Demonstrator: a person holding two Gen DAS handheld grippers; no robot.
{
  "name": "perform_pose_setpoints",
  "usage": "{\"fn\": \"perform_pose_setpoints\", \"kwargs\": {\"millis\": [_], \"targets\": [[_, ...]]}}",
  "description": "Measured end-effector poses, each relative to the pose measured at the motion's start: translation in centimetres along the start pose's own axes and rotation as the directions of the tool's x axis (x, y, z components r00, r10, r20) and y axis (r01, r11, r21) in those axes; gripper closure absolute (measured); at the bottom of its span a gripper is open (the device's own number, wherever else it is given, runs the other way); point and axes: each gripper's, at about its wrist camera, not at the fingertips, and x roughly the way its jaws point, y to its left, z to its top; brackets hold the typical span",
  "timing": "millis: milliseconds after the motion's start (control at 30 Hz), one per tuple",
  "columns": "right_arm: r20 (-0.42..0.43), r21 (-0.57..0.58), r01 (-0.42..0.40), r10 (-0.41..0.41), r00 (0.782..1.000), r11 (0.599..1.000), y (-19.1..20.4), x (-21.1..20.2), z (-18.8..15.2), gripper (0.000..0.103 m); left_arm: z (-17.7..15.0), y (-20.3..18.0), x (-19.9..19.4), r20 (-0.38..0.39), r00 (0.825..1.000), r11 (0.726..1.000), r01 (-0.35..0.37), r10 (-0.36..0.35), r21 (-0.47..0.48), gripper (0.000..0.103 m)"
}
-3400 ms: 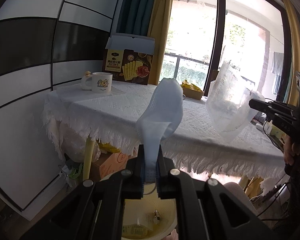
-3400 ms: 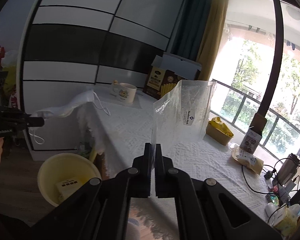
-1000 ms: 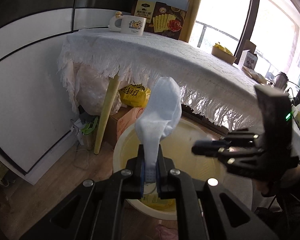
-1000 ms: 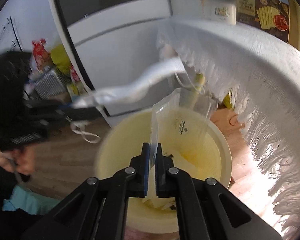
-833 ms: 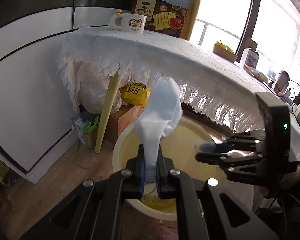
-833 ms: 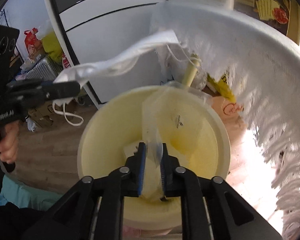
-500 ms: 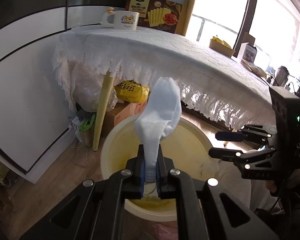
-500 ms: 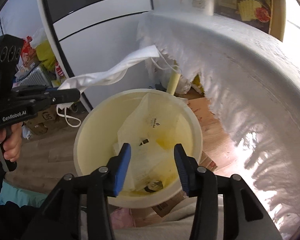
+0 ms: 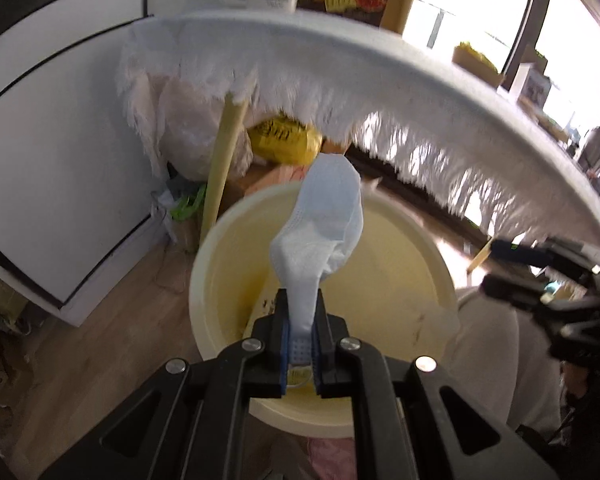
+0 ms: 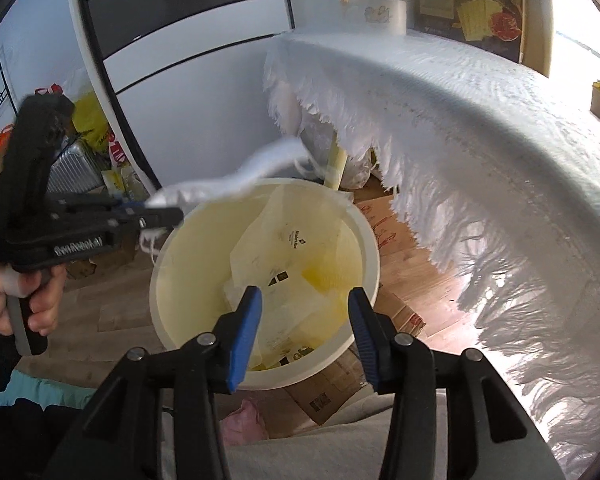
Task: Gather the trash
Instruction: 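Open the left tool to drop the white strip into the wastebasket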
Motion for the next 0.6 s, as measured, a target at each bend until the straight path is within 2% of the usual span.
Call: {"fn": "perform_pose_setpoints", "kwargs": {"millis": [67,133,200,233,400,600], "targets": [[0.012,0.002,0.001,-0.001,1.0,1.0,-0.1,-0.4,0.1,0.06,-0.3,-0.3,0.4,-0.028,1.0,1.0,0.0,0.001,0.006,0.092],[0.024,0.005,0.001,-0.001,1.0,1.0,-0.4,-1.1,0.0,0.06,-0.6,-0.6,0.7,-0.049,0.999,1.0,0.002,-0.001,0.012,0.08],[0.031,0.005,0.001,-0.001,1.0,1.0,-0.5,-1.6,0.0,0.06,-0.9,-0.9,0.7,-0.05,0.999,1.0,0.0,0.001,0.01,0.056],[0.033,0.004,0.003,-0.003,0.999,1.0,-0.5,-1.7,0.0,0.06,-1.0,-1.0,0.5,-0.045,0.999,1.0,0.001,-0.001,0.005,0.053],[0.045,0.006,0.007,-0.007,0.999,1.0,-0.3,-2.7,-0.5,0.06,-1.0,-1.3,-0.7,-0.026,1.0,1.0,-0.008,0.008,-0.001,0.046],[0.065,0.01,0.014,-0.014,0.998,1.0,-0.2,-4.0,-0.6,0.06,-0.9,-2.0,-2.9,0.026,1.0,1.0,-0.003,0.002,0.016,0.046]]}}
